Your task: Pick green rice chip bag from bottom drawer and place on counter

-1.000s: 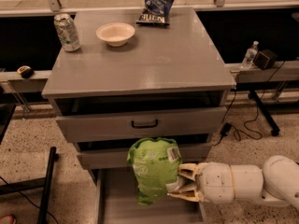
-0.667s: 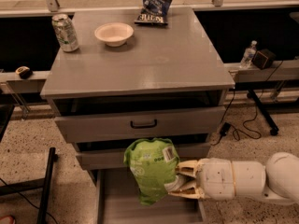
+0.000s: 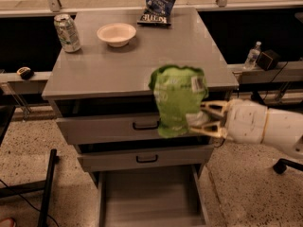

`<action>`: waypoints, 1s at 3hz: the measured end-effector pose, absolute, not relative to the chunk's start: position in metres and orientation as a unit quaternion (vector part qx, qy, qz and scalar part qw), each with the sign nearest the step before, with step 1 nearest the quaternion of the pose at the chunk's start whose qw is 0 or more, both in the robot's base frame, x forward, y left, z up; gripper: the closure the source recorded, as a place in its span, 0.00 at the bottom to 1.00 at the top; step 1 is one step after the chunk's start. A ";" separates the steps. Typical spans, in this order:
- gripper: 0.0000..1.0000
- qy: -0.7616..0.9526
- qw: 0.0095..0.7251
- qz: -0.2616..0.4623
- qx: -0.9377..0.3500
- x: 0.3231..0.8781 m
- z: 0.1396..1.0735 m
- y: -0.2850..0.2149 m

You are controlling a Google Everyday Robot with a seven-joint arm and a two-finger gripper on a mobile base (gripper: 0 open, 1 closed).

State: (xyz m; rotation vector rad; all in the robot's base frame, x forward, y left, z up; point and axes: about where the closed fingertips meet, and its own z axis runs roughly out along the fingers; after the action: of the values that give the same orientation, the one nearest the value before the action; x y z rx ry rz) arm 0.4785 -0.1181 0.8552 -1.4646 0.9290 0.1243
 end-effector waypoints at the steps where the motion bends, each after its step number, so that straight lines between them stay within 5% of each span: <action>1: 1.00 0.470 0.658 0.002 -0.588 0.516 0.894 -0.151; 3: 1.00 0.486 0.667 -0.022 -0.565 0.531 0.900 -0.160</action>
Offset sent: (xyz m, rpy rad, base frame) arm 0.0326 -0.0281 0.0345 0.0334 0.0066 -0.1671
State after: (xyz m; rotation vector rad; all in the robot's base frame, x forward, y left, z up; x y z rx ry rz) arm 0.5315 -0.1603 0.8999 -1.2745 1.0968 -0.0506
